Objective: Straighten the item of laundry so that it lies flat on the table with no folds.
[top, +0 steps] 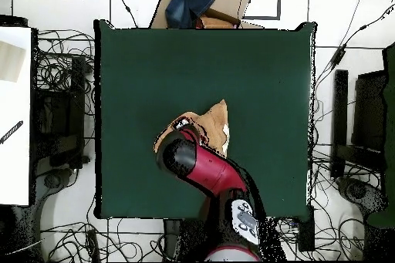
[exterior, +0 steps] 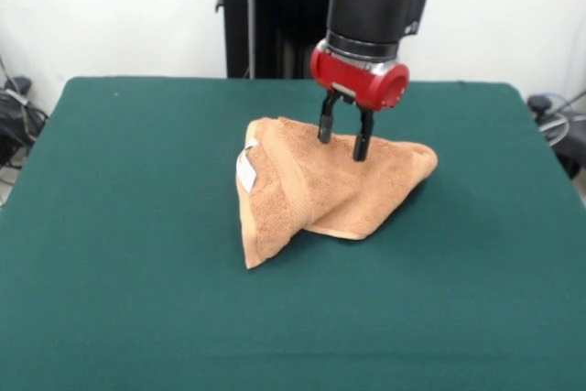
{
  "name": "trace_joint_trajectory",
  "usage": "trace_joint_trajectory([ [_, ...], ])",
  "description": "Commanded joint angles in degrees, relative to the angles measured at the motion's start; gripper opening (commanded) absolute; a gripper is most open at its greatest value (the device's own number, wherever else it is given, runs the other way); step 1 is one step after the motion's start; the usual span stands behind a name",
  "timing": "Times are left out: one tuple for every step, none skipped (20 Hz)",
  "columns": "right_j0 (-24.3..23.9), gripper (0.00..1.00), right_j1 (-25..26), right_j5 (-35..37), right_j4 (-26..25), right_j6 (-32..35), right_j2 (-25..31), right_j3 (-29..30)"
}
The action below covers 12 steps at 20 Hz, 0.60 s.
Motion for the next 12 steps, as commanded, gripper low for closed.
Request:
trace_joint_trajectory([
  [1.72,1.00,-0.80,2.52,4.16,14.18,-1.80,1.84],
  [1.60,1.00,-0.58,2.44,4.13,14.01,-1.75,1.66],
  [1.49,1.00,-0.41,2.37,4.10,13.87,-1.71,1.51],
  [1.38,1.00,-0.25,2.30,4.08,13.73,-1.67,1.36],
  [1.69,1.00,-0.18,2.16,4.26,13.86,-1.89,1.34],
  [2.00,1.00,-0.11,2.02,4.44,14.00,-2.11,1.32],
  [2.32,1.00,-0.01,1.93,4.68,14.12,-2.25,1.30],
  [2.49,1.00,0.08,1.90,4.86,14.16,-2.34,1.23],
  [2.67,1.00,0.19,1.84,5.01,14.14,-2.44,1.15],
  [2.86,1.00,0.30,1.79,5.15,14.13,-2.54,1.07],
  [3.13,1.00,0.42,1.91,5.37,14.09,-2.78,0.91],
  [3.60,1.00,0.73,1.60,5.63,14.21,-2.96,0.87],
])
